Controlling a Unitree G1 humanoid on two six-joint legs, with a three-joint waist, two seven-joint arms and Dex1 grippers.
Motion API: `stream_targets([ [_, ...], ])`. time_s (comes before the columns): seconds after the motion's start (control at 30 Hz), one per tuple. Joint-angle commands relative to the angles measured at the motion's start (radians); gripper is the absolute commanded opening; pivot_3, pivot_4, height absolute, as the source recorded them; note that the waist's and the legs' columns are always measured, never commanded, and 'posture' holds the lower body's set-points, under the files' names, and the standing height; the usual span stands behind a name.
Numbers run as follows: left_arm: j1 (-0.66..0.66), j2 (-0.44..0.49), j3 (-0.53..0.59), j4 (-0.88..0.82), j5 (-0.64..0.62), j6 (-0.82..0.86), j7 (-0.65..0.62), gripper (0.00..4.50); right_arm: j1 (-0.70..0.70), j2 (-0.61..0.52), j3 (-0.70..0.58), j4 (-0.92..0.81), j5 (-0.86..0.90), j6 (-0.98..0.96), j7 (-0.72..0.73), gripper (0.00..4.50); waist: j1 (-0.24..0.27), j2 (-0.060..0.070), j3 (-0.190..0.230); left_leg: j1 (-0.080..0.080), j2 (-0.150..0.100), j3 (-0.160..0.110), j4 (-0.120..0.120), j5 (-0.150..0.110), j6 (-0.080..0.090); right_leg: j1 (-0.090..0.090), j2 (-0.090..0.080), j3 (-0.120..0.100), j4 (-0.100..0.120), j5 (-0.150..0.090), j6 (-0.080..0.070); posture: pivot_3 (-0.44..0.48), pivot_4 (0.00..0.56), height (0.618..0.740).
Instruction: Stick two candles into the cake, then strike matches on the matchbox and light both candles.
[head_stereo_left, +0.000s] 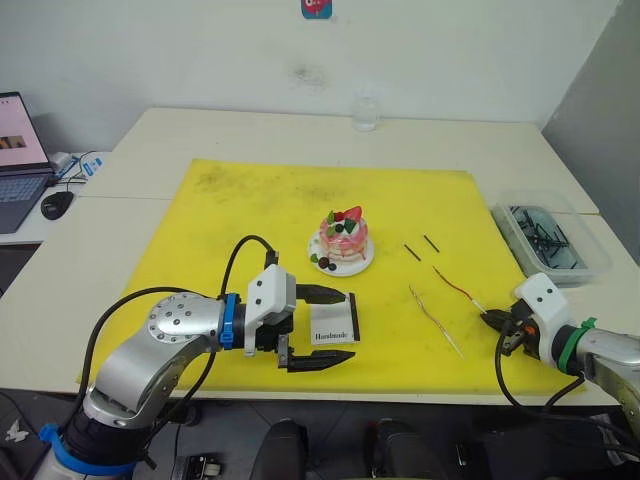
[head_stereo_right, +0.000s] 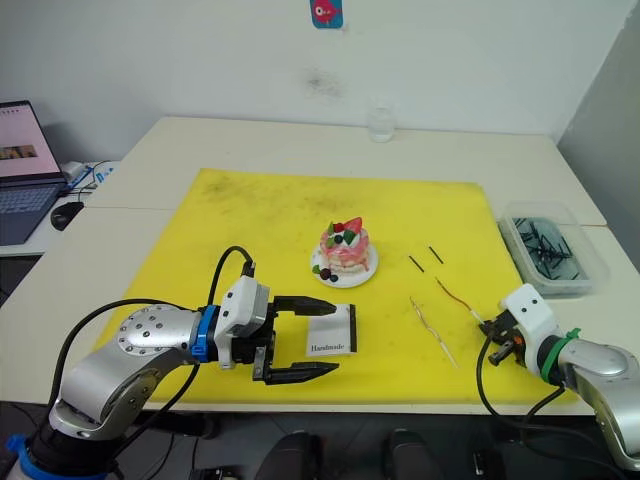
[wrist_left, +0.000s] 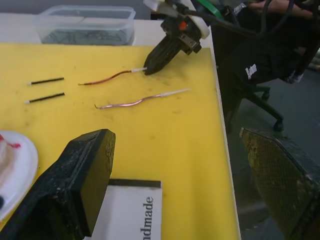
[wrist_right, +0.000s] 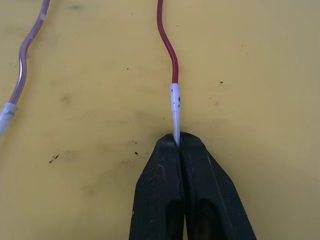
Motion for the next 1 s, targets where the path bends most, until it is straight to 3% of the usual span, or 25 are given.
stream_targets([
  [0.03,0.028,0.027,0.058,-0.026,-0.025,0.01,0.008,4.5,0.024,-0.013,-0.071,-0.064,0.066,0.066,0.024,0.01,0.001,0.0,0.0,0.0,0.0,0.0,0.0,0.0,0.0,0.0,0.0,0.0,0.0,0.0,0.0,0.0,0.15,0.74],
  [0.2,0.033,0.022,0.118,0.008,-0.067,0.078,0.057,4.5,0.016,0.002,-0.177,-0.153,0.191,0.144,0.038,0.01,0.001,0.001,0.0,-0.002,0.0,0.0,-0.002,0.0,0.0,-0.003,0.0,0.0,0.0,0.001,0.002,0.0,0.15,0.74],
  [0.33,-0.029,-0.039,0.162,0.005,-0.245,0.294,0.195,4.5,-0.08,0.071,-0.236,-0.219,0.395,0.243,0.006,0.01,0.0,0.0,0.001,-0.001,0.001,0.0,-0.001,0.0,0.0,-0.003,0.0,0.0,0.0,0.001,0.002,0.0,0.15,0.74],
  [0.43,-0.101,-0.103,0.183,0.007,-0.395,0.443,0.307,4.5,-0.198,0.159,-0.243,-0.234,0.566,0.317,-0.087,0.01,-0.001,-0.001,0.001,-0.001,0.001,0.0,-0.001,0.0,0.0,-0.002,0.001,0.0,0.0,0.002,0.004,0.0,0.15,0.74],
  [0.63,-0.199,-0.268,0.236,0.053,-0.68,0.54,0.524,4.5,-0.369,0.306,-0.191,-0.196,0.957,0.357,-0.381,0.01,-0.002,-0.001,0.001,-0.003,0.0,0.0,-0.001,0.0,0.0,-0.003,0.004,0.001,-0.001,0.004,0.006,0.0,0.15,0.74],
  [0.8,-0.235,-0.355,0.252,0.087,-0.922,0.532,0.694,4.5,-0.406,0.275,-0.106,-0.176,1.238,0.287,-0.569,0.01,-0.004,-0.001,0.001,-0.005,0.0,-0.001,-0.001,0.0,0.001,-0.004,0.005,0.001,-0.001,0.004,0.007,0.0,0.15,0.74],
  [1.0,-0.252,-0.38,0.234,0.113,-1.1,0.494,0.806,4.5,-0.404,0.192,-0.013,-0.179,1.4,0.201,-0.653,0.01,-0.005,0.0,0.001,-0.005,0.0,-0.001,0.0,0.0,0.001,-0.004,0.005,0.001,0.0,0.004,0.007,0.0,0.15,0.74],
])
